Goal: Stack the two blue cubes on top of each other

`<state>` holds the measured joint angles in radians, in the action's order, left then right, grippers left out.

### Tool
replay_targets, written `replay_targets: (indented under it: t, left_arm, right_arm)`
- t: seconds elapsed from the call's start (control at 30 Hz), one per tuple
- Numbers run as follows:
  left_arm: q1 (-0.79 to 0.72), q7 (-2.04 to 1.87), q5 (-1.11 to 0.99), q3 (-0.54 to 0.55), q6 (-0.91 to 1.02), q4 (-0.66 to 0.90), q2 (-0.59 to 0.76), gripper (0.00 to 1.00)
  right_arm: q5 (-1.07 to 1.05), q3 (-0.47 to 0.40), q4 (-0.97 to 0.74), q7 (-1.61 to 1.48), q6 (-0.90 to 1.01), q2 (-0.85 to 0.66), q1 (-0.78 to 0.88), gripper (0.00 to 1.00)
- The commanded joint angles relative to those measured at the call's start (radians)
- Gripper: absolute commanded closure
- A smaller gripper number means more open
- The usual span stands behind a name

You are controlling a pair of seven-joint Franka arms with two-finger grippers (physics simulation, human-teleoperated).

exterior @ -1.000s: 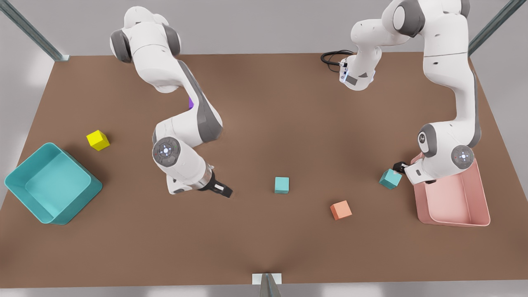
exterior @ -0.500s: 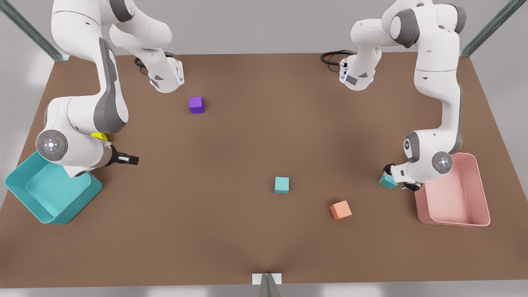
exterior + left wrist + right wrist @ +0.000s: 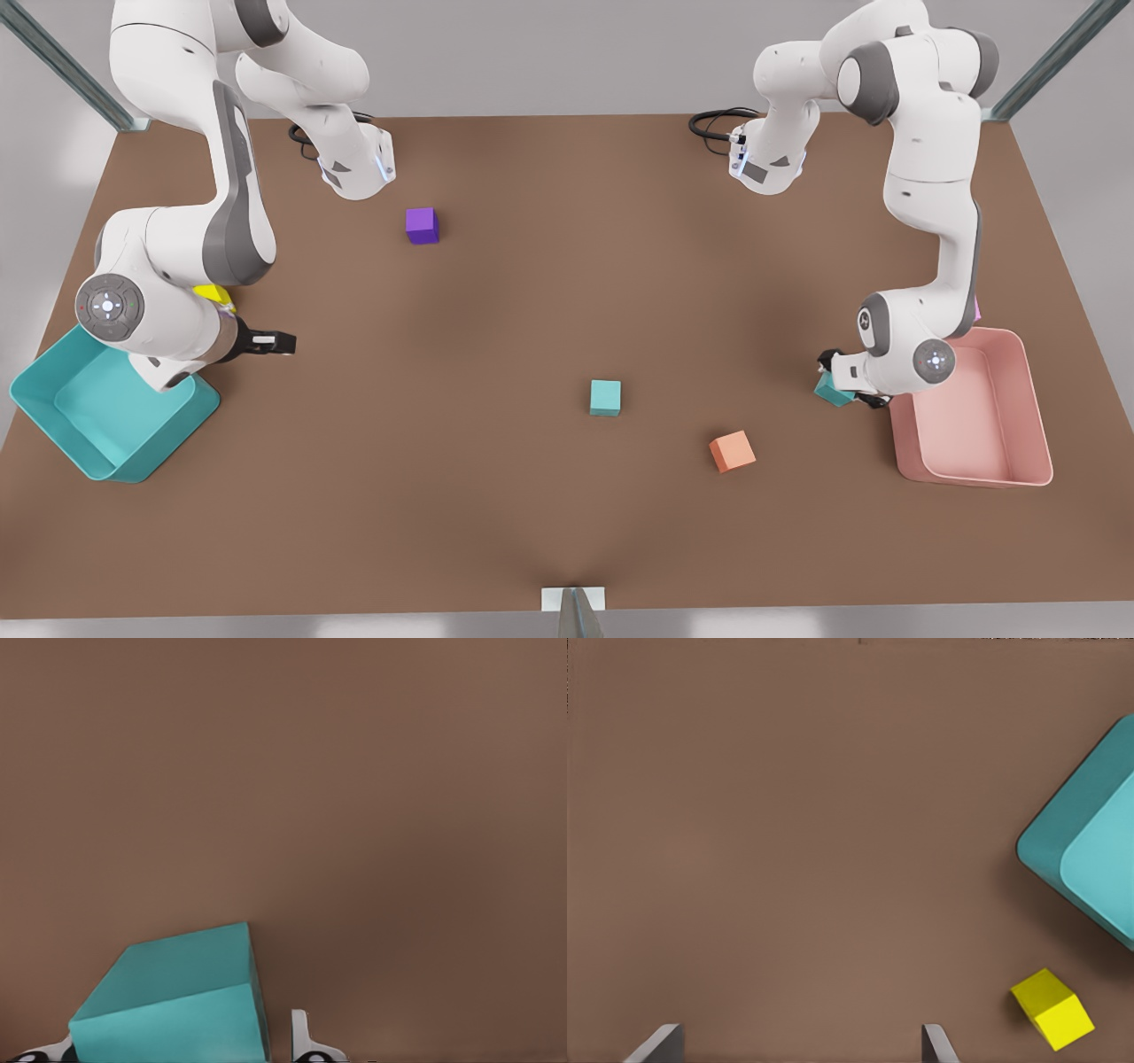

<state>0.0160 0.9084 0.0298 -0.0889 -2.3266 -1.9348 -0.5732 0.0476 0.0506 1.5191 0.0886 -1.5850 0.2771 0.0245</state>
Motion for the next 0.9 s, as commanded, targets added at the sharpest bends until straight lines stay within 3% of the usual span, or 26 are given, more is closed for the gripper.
replay_targets:
  t: [0.0,0.03,0.07,0.2,0.27,0.4,0.47,0.57,0.7,0.87]
  left_arm:
    - [0.001,0.072,-0.001,0.0,-0.003,0.0,0.0,0.18]
    - [0.001,0.072,-0.001,0.0,-0.005,0.0,-0.005,0.3]
    - [-0.001,0.072,-0.001,0.0,-0.007,0.0,-0.005,0.32]
    - [-0.044,-0.054,-0.005,0.0,0.016,0.002,0.067,0.34]
    - [-0.094,-0.163,-0.021,0.0,0.164,0.008,0.188,0.33]
    - [-0.264,-0.733,-0.034,0.041,0.392,0.192,0.191,0.33]
    - [-0.32,-1.133,-0.027,0.164,0.428,0.304,0.132,0.33]
    - [-0.34,-1.49,-0.033,0.328,0.426,0.559,-0.065,0.33]
    - [-0.433,-1.589,-0.037,0.328,0.421,0.787,-0.244,0.33]
    - [-0.464,-1.603,-0.048,0.328,0.421,0.783,-0.281,0.33]
  right_arm:
    - [0.0,0.0,0.0,-0.136,-0.003,-0.002,0.0,0.0]
    - [0.0,0.0,-0.002,-0.136,0.003,-0.002,0.0,0.0]
    - [0.0,0.0,-0.002,-0.136,0.005,-0.002,0.0,0.0]
    - [-0.006,0.0,-0.002,-0.136,0.008,-0.001,-0.001,0.0]
    - [-0.008,0.0,-0.002,-0.136,0.008,-0.002,0.0,0.0]
    - [-0.011,0.0,-0.008,-0.136,0.008,-0.002,-0.006,0.0]
    - [-0.011,-0.002,-0.01,-0.138,0.008,-0.004,-0.008,0.0]
    - [-0.008,-0.005,-0.008,-0.139,0.011,-0.002,-0.008,0.0]
    - [-0.008,-0.005,-0.007,-0.15,0.013,-0.004,-0.008,0.0]
    - [-0.008,-0.005,-0.007,-0.152,0.013,-0.002,-0.009,0.0]
